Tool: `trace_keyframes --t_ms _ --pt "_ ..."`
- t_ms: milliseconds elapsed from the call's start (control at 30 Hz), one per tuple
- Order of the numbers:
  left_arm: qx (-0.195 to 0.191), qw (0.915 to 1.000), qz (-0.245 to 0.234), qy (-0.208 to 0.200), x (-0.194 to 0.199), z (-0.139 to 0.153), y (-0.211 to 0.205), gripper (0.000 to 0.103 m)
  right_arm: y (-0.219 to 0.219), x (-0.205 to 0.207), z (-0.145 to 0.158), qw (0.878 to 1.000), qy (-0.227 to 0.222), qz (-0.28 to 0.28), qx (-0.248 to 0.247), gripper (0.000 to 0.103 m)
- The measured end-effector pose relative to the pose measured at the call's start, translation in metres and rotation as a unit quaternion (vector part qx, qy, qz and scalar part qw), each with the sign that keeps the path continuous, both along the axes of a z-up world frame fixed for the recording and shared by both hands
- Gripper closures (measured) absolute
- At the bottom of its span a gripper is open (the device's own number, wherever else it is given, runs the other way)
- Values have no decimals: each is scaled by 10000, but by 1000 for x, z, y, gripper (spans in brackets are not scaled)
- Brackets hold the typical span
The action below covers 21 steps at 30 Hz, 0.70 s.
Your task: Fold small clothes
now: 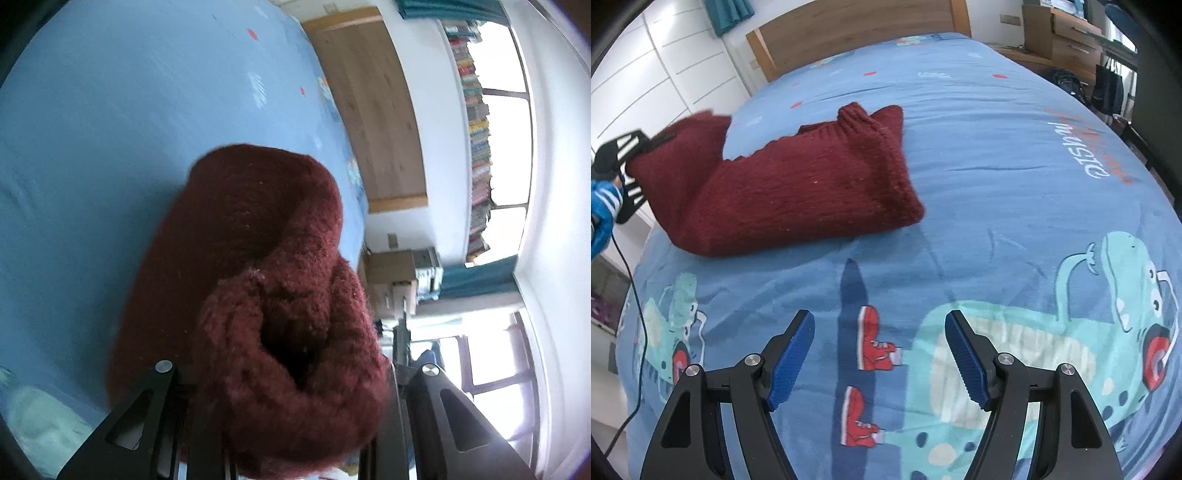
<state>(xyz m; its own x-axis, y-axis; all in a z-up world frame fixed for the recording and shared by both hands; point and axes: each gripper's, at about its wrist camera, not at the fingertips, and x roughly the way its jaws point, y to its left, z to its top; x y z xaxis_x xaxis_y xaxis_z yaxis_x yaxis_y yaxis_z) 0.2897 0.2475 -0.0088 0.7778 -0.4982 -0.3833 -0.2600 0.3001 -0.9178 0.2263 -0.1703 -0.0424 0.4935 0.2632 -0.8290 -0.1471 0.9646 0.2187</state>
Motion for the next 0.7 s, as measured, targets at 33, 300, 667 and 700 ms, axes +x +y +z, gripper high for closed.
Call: trace_keyframes --t_ms 33,300,667,700 --pt "-6 9999 -126 -33 5 2 -13 83 -2 0 1 10000 -9 -13 -55 29" --pt "404 9919 -1206 35 45 3 -120 84 -37 -1 5 9973 -98 -340 -637 28" --pt "2321 9496 -2067 418 56 -25 -242 84 -108 -17 -10 9905 85 -1038 -895 28" --pt "2459 9456 -2091 404 51 -23 -253 84 -111 -19 -12 9904 104 -1060 -880 28"
